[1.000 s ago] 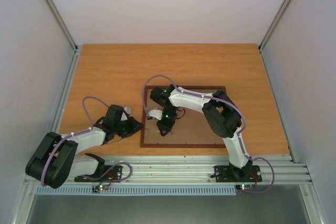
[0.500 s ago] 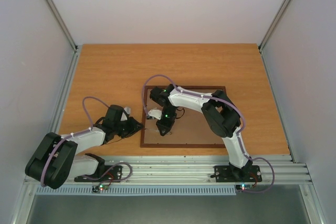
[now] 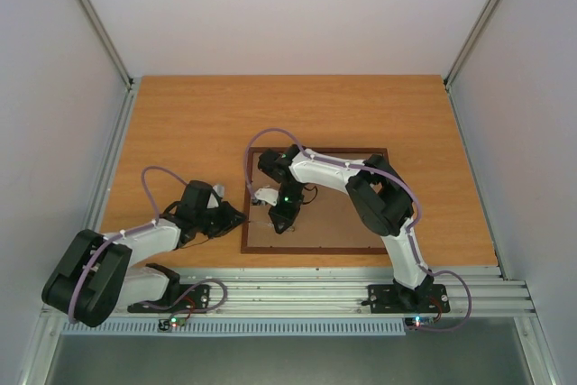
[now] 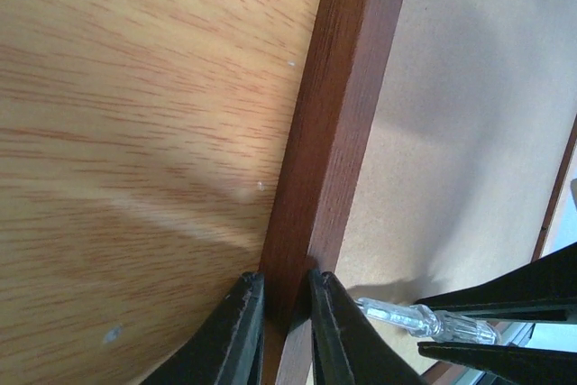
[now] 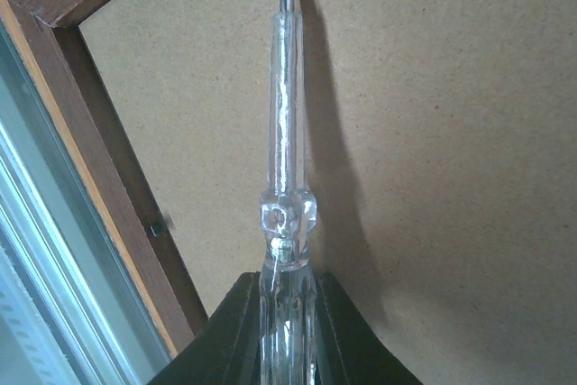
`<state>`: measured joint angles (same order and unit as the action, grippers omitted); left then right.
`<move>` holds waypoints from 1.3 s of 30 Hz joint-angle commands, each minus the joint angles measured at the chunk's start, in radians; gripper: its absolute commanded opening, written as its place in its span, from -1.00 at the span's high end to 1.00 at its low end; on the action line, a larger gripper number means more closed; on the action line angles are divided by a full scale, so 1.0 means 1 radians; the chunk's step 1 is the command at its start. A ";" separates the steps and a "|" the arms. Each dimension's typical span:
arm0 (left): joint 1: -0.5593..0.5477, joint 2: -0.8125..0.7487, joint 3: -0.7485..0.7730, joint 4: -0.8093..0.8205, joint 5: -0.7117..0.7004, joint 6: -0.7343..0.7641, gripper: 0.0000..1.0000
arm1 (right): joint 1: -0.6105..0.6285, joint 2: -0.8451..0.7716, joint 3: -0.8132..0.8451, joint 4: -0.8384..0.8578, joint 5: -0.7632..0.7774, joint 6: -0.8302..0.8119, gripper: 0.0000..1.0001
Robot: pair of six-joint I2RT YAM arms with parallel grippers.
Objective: Take the photo out of the frame
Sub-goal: Release the photo frame item from the photo frame.
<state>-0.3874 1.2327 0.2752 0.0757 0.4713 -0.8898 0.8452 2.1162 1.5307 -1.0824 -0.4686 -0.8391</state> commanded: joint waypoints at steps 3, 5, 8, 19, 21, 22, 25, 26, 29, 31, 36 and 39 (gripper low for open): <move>-0.005 -0.020 0.001 -0.020 0.004 0.006 0.67 | 0.001 -0.001 -0.010 -0.047 -0.026 -0.025 0.98; -0.004 -0.018 0.000 -0.022 0.005 0.006 0.67 | 0.004 0.002 -0.004 -0.052 -0.029 -0.029 0.98; -0.004 -0.019 0.001 -0.021 0.006 0.006 0.67 | 0.005 0.008 -0.001 -0.062 -0.030 -0.032 0.98; -0.004 -0.024 -0.002 -0.021 0.009 0.005 0.67 | 0.005 0.028 0.030 -0.042 0.012 0.006 0.98; -0.004 -0.025 -0.002 -0.021 0.010 0.005 0.67 | 0.005 0.028 0.032 -0.040 0.014 0.011 0.98; -0.004 -0.025 -0.002 -0.021 0.010 0.005 0.67 | 0.005 0.029 0.034 -0.040 0.015 0.013 0.98; -0.004 -0.024 -0.002 -0.021 0.010 0.006 0.67 | 0.005 0.038 0.043 -0.042 0.016 0.017 0.98; -0.004 -0.024 -0.002 -0.021 0.011 0.006 0.67 | 0.005 0.042 0.049 -0.045 0.016 0.020 0.98; -0.004 -0.026 -0.002 -0.021 0.012 0.006 0.67 | 0.003 0.053 0.056 -0.049 0.025 0.033 0.98; -0.004 -0.026 -0.003 -0.021 0.012 0.006 0.67 | -0.001 0.057 0.060 -0.048 0.029 0.040 0.98; -0.004 -0.025 -0.003 -0.019 0.012 0.005 0.67 | -0.009 0.056 0.060 -0.049 0.032 0.048 0.97; -0.004 -0.022 -0.002 -0.015 0.015 0.005 0.67 | -0.009 0.057 0.067 -0.044 0.031 0.055 0.98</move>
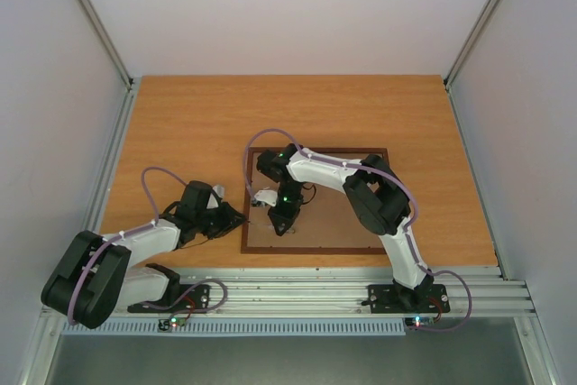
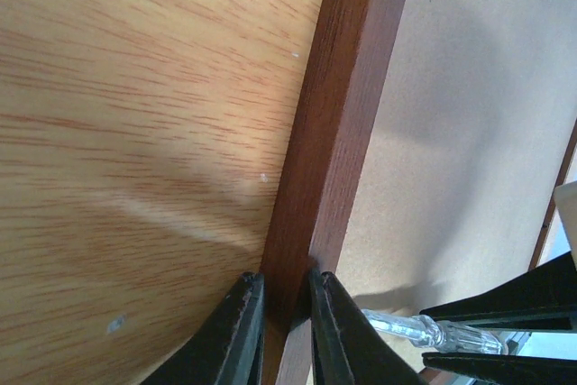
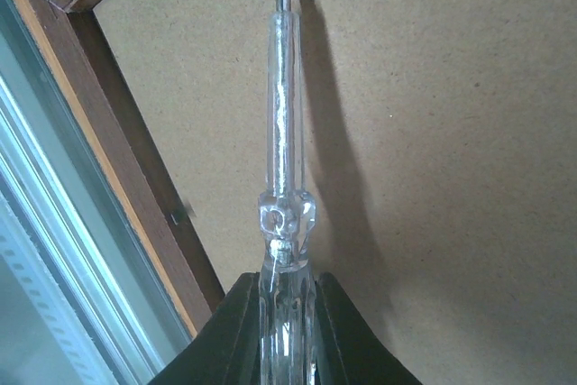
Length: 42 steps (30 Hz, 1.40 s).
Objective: Take the photo out of the frame
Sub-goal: Release the photo frame item from the photo frame.
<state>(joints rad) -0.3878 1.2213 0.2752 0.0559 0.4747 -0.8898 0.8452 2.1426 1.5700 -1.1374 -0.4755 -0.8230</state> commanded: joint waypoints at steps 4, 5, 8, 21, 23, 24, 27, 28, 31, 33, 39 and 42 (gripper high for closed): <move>-0.005 -0.005 -0.004 0.010 0.015 0.005 0.67 | -0.009 0.037 0.045 0.029 0.046 0.053 0.98; -0.005 -0.004 -0.004 0.010 0.016 0.005 0.67 | -0.009 0.038 0.049 0.035 0.048 0.055 0.98; -0.008 -0.003 -0.004 0.013 0.018 0.005 0.67 | -0.009 0.045 0.065 0.052 0.045 0.060 0.98; -0.048 0.032 -0.010 0.066 0.021 -0.019 0.77 | 0.022 0.056 0.179 0.095 0.044 0.078 0.98; -0.055 0.037 -0.011 0.071 0.018 -0.022 0.78 | 0.025 0.061 0.205 0.105 0.053 0.084 0.98; -0.058 0.038 -0.011 0.073 0.017 -0.023 0.78 | 0.026 0.066 0.225 0.111 0.052 0.085 0.98; -0.063 0.035 -0.016 0.078 0.015 -0.027 0.78 | 0.029 0.077 0.264 0.127 0.044 0.086 0.98; -0.065 0.034 -0.017 0.080 0.015 -0.030 0.78 | 0.034 0.079 0.277 0.127 0.041 0.087 0.98; -0.072 0.027 -0.023 0.083 0.012 -0.035 0.78 | 0.051 0.084 0.318 0.118 0.030 0.089 0.97; -0.075 0.022 -0.027 0.088 0.012 -0.040 0.79 | 0.067 0.085 0.344 0.116 0.020 0.096 0.98; -0.086 -0.017 -0.041 0.081 0.007 -0.050 0.79 | 0.094 0.072 0.410 0.131 0.015 0.180 0.98; -0.093 -0.047 -0.051 0.065 0.001 -0.053 0.79 | 0.101 0.076 0.456 0.122 0.021 0.219 0.98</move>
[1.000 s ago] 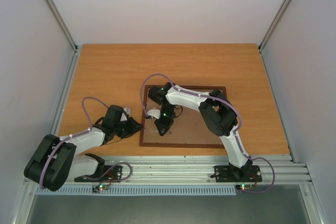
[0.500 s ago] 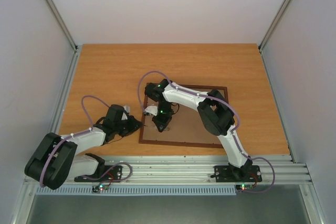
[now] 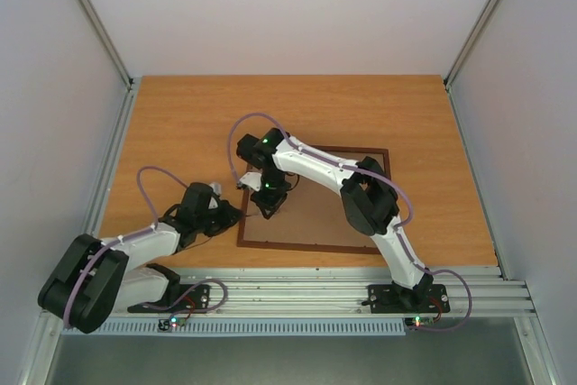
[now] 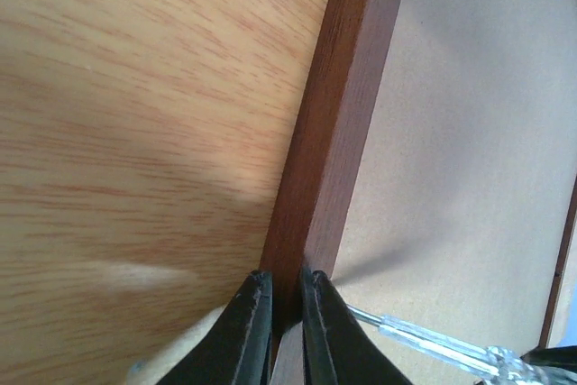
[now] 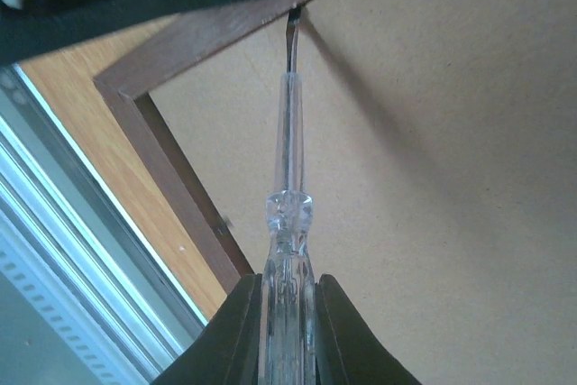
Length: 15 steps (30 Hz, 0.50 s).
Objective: Take the photo out of the frame
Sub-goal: Release the photo frame item from the photo frame.
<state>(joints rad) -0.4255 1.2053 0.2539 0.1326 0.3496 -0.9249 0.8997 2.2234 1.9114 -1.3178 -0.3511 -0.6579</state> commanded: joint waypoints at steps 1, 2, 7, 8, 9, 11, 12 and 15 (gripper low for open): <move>-0.057 -0.041 -0.033 -0.018 0.123 -0.018 0.79 | 0.050 0.000 0.143 0.291 -0.099 0.062 0.98; -0.059 -0.050 -0.036 -0.023 0.121 -0.020 0.79 | 0.056 0.010 0.168 0.278 -0.095 0.068 0.98; -0.067 -0.099 -0.055 -0.039 0.109 -0.033 0.79 | 0.098 0.055 0.254 0.233 -0.082 0.091 0.98; -0.068 -0.110 -0.059 -0.043 0.108 -0.034 0.79 | 0.104 0.057 0.258 0.236 -0.078 0.099 0.98; -0.070 -0.119 -0.062 -0.045 0.107 -0.038 0.79 | 0.110 0.060 0.261 0.240 -0.077 0.107 0.98; -0.074 -0.135 -0.066 -0.053 0.103 -0.041 0.79 | 0.118 0.061 0.265 0.249 -0.064 0.121 0.98; -0.077 -0.141 -0.069 -0.057 0.103 -0.041 0.79 | 0.121 0.061 0.268 0.253 -0.059 0.126 0.98; -0.086 -0.155 -0.076 -0.066 0.098 -0.043 0.79 | 0.131 0.066 0.300 0.245 -0.047 0.129 0.98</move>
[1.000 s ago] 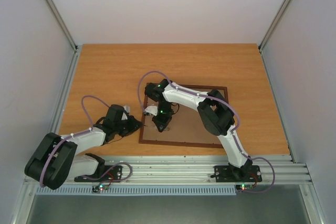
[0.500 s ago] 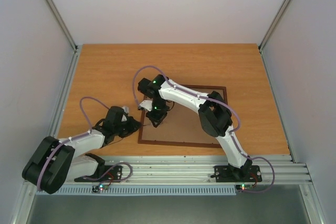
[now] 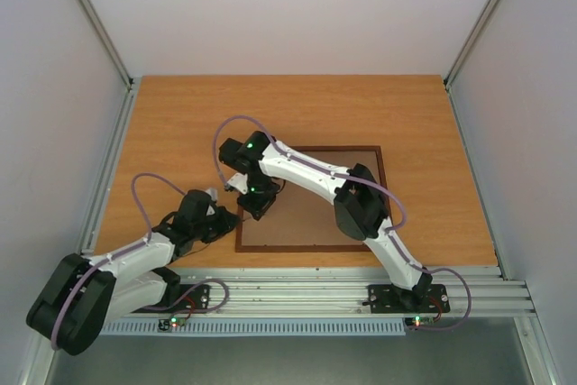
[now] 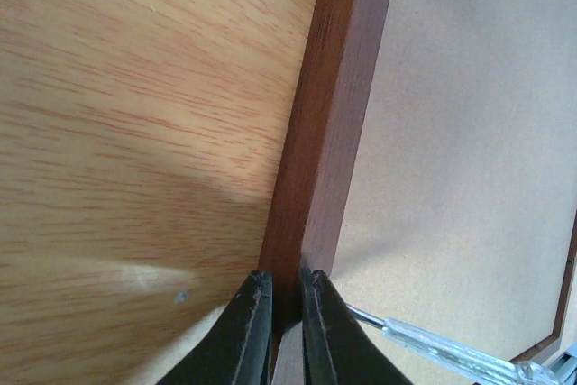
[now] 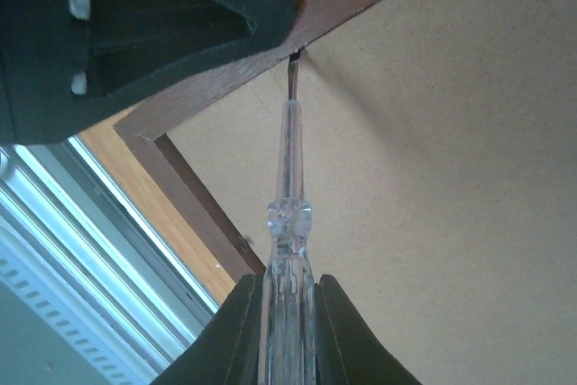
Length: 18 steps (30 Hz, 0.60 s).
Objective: Take the photo out of the frame
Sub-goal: Release the photo frame item from the photo frame.
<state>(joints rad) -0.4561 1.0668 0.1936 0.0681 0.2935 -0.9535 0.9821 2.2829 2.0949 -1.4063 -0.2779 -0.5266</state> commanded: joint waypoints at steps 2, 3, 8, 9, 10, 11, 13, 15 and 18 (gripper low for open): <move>-0.062 -0.018 -0.014 -0.010 0.154 -0.011 0.79 | 0.062 0.015 0.152 0.312 -0.096 -0.014 0.98; -0.064 -0.017 -0.015 -0.013 0.154 -0.010 0.79 | 0.070 0.021 0.171 0.302 -0.084 -0.023 0.98; -0.075 -0.024 -0.019 -0.018 0.145 -0.013 0.79 | 0.087 0.024 0.201 0.296 -0.074 -0.031 0.98; -0.075 -0.028 -0.019 -0.022 0.144 -0.013 0.79 | 0.087 0.022 0.202 0.294 -0.073 -0.030 0.98; -0.075 -0.036 -0.017 -0.031 0.142 -0.012 0.79 | 0.087 0.019 0.201 0.288 -0.069 -0.033 0.98; -0.075 -0.047 -0.012 -0.055 0.134 -0.008 0.79 | 0.087 0.015 0.193 0.281 -0.059 -0.038 0.97; -0.075 -0.081 -0.003 -0.137 0.107 0.003 0.78 | 0.087 -0.010 0.148 0.276 -0.032 -0.051 0.98; -0.075 -0.130 0.003 -0.196 0.070 0.005 0.73 | 0.083 -0.053 0.073 0.285 -0.002 -0.070 0.98; -0.075 -0.219 0.014 -0.283 0.010 0.005 0.70 | 0.061 -0.149 -0.073 0.332 0.008 -0.076 0.97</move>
<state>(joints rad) -0.5133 0.9463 0.1867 -0.0948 0.3172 -0.9600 1.0447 2.2463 2.1540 -1.2564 -0.2668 -0.5713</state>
